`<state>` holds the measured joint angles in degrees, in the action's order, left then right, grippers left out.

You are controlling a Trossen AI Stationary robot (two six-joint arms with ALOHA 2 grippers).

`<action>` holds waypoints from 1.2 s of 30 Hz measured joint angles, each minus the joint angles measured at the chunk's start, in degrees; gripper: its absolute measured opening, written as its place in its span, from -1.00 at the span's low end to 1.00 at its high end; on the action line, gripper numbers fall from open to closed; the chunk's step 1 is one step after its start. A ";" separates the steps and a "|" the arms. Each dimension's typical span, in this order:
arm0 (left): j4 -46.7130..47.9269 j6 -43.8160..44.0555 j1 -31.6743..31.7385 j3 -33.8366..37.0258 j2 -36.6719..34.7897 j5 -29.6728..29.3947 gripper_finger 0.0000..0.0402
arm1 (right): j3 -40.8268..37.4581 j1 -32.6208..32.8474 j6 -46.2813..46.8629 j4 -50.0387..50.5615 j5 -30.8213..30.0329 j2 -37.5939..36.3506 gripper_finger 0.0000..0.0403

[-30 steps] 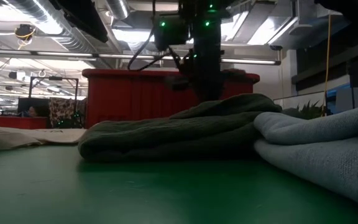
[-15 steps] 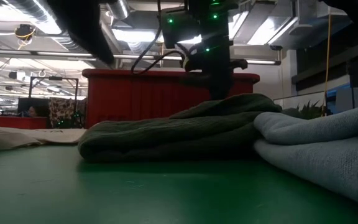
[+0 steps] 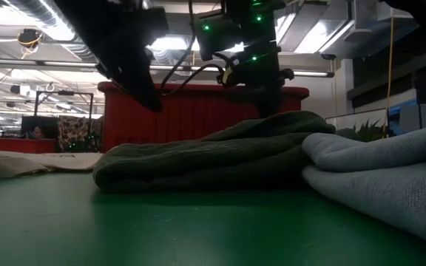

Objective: Fold Laundry from Bin
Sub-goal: Fold the green shirt

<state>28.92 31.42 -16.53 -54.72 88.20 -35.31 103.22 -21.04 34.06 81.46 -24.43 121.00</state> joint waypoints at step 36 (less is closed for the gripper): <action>-4.51 1.53 2.77 0.02 1.86 6.49 -0.23 | -1.79 0.54 -17.49 -25.94 5.66 -8.28 -0.11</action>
<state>24.40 32.95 -13.76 -54.70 90.06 -28.82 101.43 -20.50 16.57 55.51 -18.77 112.72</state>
